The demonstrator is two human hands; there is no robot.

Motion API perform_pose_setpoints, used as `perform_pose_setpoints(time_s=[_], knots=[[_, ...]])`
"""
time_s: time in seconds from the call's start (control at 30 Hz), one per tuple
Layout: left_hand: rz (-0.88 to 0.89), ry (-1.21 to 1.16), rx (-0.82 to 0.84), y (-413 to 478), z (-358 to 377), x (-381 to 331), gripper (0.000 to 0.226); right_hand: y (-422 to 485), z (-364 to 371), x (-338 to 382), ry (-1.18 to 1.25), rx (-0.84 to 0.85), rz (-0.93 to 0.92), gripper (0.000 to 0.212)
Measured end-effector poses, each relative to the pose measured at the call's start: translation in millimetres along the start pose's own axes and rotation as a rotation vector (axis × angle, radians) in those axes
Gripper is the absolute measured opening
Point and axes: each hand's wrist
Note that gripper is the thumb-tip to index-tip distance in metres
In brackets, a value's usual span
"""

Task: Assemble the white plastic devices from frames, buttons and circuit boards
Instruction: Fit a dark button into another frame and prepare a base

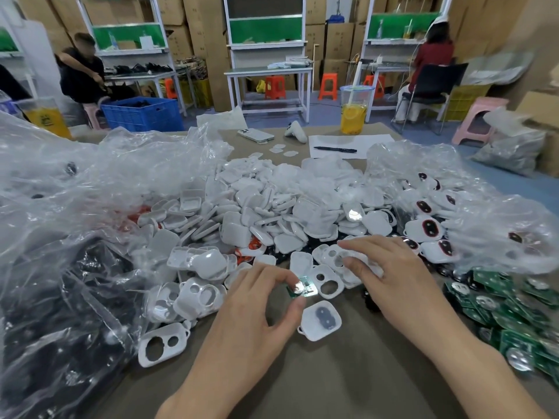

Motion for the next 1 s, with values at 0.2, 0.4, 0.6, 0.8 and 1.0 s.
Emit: perform_pose_setpoints(time_s=[0.2, 0.4, 0.6, 0.8, 1.0], knots=[[0.029, 0.009, 0.019, -1, -1, -2, 0.017, -12, -2, 13, 0.073, 0.07, -0.077, 0.025], [0.041, 0.042, 0.035, -1, 0, -2, 0.014, -19, -4, 18, 0.15, 0.248, -0.06, 0.043], [0.025, 0.047, 0.049, -2, 0, -1, 0.015, -24, -1, 14, 0.142, 0.449, -0.06, 0.087], [0.031, -0.042, 0.112, 0, -9, 2, 0.016, -22, 7, 15, 0.065, 0.436, -0.087, 0.078], [0.077, 0.039, 0.103, 4, -12, 6, 0.014, -11, 15, 23, 0.036, 0.46, -0.102, 0.079]])
Point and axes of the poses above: each hand's wrist, its own y-axis towards the middle knuckle, its own z-axis out of the palm, x = y × z, and after that the axes turned 14 degrees about -z, right-handed
